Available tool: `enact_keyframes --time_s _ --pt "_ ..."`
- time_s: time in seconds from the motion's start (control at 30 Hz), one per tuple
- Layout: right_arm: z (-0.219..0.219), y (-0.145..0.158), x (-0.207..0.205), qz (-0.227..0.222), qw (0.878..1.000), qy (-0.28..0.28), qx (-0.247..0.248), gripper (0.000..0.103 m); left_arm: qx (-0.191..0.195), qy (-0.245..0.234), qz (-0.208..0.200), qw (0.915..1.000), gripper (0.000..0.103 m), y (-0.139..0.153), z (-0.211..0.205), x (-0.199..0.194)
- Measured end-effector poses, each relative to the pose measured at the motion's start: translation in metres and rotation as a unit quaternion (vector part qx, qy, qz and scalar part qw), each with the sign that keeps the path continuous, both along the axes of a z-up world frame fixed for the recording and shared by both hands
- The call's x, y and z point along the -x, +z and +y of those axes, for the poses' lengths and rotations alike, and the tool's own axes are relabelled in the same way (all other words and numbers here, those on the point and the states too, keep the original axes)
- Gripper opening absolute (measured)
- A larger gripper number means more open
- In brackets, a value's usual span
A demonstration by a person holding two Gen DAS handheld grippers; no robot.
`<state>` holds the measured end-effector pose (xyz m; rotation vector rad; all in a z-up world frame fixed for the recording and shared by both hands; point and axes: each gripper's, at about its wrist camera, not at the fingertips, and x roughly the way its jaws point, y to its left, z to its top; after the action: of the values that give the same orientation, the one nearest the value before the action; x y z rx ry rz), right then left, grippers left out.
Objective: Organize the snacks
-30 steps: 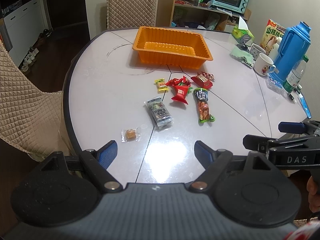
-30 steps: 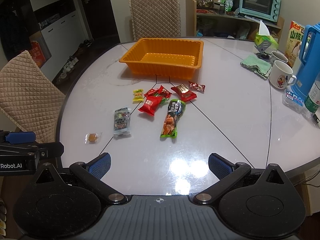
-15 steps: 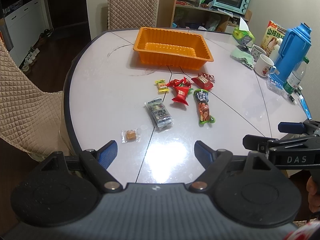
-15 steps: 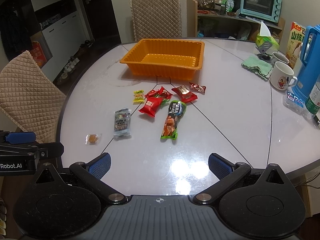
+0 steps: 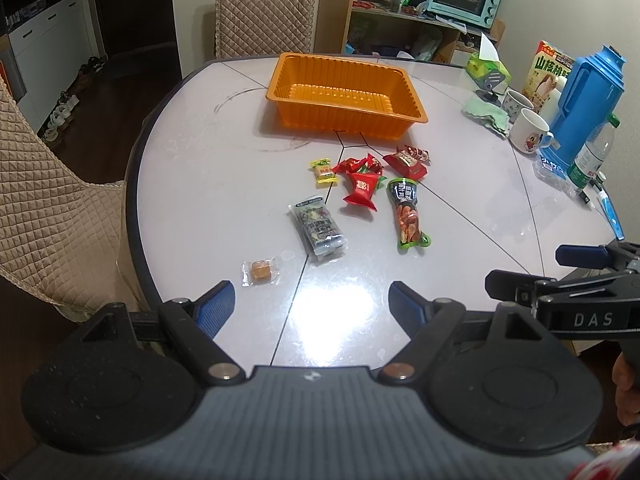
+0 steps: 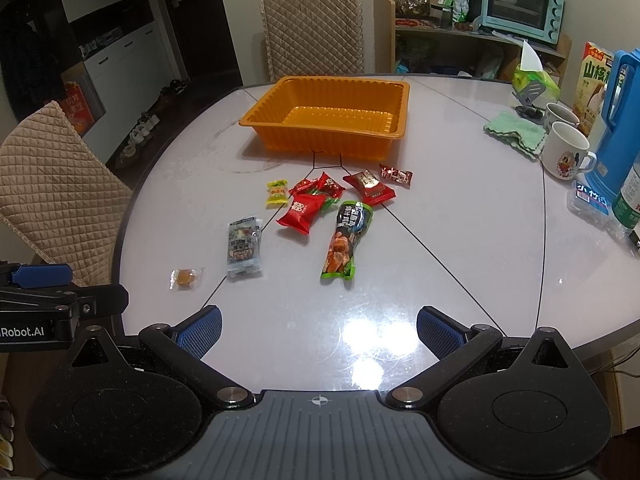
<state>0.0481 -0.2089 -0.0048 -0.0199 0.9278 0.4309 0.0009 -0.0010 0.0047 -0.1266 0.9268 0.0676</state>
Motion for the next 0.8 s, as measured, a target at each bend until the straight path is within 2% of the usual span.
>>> enact_keyframes --time_s 0.8 --pt "-0.008 -0.017 -0.015 0.013 1.000 0.002 -0.015 0.103 0.007 0.001 0.020 0.9998 0.083 -0.009 -0.003 -0.017"
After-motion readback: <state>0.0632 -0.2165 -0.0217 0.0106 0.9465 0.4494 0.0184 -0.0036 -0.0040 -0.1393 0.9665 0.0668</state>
